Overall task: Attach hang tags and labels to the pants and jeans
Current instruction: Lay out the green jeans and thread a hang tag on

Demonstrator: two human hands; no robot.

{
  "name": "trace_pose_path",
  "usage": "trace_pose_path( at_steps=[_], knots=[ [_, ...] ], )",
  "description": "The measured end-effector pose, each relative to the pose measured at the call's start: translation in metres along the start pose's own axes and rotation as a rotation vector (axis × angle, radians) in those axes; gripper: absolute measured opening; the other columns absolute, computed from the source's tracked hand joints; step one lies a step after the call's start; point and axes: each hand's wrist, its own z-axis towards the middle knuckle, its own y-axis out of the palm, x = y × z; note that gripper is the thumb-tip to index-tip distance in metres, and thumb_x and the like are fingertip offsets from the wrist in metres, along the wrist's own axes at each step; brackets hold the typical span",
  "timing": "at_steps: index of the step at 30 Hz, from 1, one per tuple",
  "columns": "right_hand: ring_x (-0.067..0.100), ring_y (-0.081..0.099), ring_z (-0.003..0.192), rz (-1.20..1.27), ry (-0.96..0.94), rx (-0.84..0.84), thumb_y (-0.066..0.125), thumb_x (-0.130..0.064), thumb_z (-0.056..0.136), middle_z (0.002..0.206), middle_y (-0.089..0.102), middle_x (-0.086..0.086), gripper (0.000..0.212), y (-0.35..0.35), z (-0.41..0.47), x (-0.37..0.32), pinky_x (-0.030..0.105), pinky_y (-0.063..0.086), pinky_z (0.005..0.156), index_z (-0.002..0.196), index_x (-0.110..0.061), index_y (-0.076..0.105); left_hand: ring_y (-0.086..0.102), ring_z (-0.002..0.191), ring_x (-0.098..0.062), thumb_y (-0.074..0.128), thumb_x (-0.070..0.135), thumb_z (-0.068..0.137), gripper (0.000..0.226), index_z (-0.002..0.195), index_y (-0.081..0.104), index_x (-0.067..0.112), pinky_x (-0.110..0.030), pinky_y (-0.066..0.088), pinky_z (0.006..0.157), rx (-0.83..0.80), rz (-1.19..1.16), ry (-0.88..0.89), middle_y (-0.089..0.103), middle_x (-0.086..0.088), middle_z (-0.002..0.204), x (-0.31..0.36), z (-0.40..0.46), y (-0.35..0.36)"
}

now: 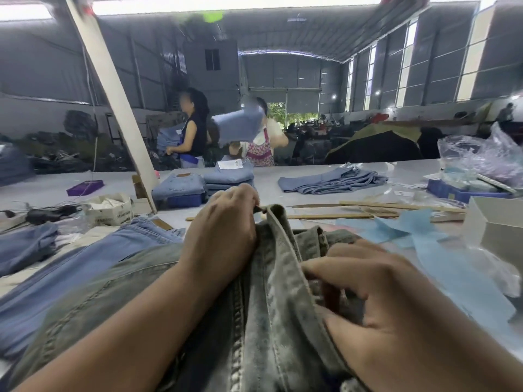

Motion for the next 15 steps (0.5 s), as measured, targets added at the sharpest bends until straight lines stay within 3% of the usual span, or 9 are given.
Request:
trace_pose_path(
  at_steps=[3,5,7,9,11,13,15],
  knots=[
    [-0.002,0.045,0.09,-0.023,-0.031,-0.068,0.032,-0.073,0.072,0.087,0.054,-0.018,0.057,0.004,0.006,-0.014,0.03,0.037,0.08,0.111,-0.039,0.056,0.053,0.077,-0.017,0.052,0.032,0.094,0.013,0.085,0.051,0.022,-0.029,0.031,0.061,0.032,0.155,-0.044,0.052,0.008,0.079,0.005,-0.003,-0.016],
    [-0.004,0.043,0.094,-0.049,-0.026,-0.062,0.022,-0.079,0.065,0.094,0.055,-0.021,0.068,0.005,0.011,-0.018,0.03,0.037,0.085,0.114,-0.042,0.051,0.054,0.064,-0.011,0.053,0.057,0.09,0.037,0.073,0.053,0.024,-0.03,0.033,0.055,-0.084,0.024,-0.253,0.055,0.011,0.066,0.006,-0.002,-0.032],
    [-0.003,0.039,0.097,-0.083,0.016,-0.093,0.017,-0.083,0.057,0.102,0.052,-0.025,0.076,0.006,0.013,-0.021,0.032,0.035,0.089,0.118,-0.049,0.045,0.051,0.046,-0.006,0.042,0.089,0.072,0.069,0.061,0.063,0.024,-0.028,0.035,0.051,-0.424,-0.251,-0.523,0.054,0.012,0.049,0.016,-0.001,-0.057],
    [0.002,0.042,0.1,-0.144,0.02,-0.132,0.015,-0.086,0.055,0.102,0.052,-0.024,0.081,0.008,0.015,-0.022,0.035,0.036,0.092,0.116,-0.046,0.049,0.053,0.043,-0.008,0.041,0.101,0.053,0.075,0.066,0.071,0.033,-0.027,0.042,0.05,-0.792,-0.267,-0.559,0.058,0.011,0.05,0.024,-0.004,-0.074],
    [0.005,0.043,0.099,-0.185,0.017,-0.139,0.014,-0.088,0.054,0.097,0.05,-0.022,0.083,0.011,0.015,-0.022,0.036,0.036,0.091,0.113,-0.043,0.051,0.06,0.05,-0.015,0.056,0.081,0.064,0.062,0.079,0.075,0.024,-0.03,0.052,0.052,-0.922,-0.285,-0.54,0.065,0.002,0.059,0.027,-0.01,-0.079],
    [0.003,0.043,0.104,-0.153,0.023,-0.11,0.015,-0.091,0.053,0.104,0.05,-0.026,0.083,0.012,0.011,-0.019,0.031,0.03,0.088,0.113,-0.044,0.046,0.057,0.046,-0.016,0.062,0.039,0.086,0.028,0.084,0.069,0.011,-0.027,0.05,0.046,-0.89,-0.462,-0.599,0.063,-0.006,0.059,0.023,-0.017,-0.078],
    [-0.006,0.036,0.105,-0.095,0.022,-0.08,0.018,-0.094,0.053,0.109,0.044,-0.035,0.085,0.012,0.006,-0.016,0.024,0.025,0.086,0.121,-0.048,0.04,0.053,0.044,-0.018,0.058,0.012,0.09,0.015,0.075,0.061,0.008,-0.026,0.047,0.042,-0.821,-0.671,-0.671,0.058,-0.01,0.056,0.018,-0.027,-0.079]
  ],
)
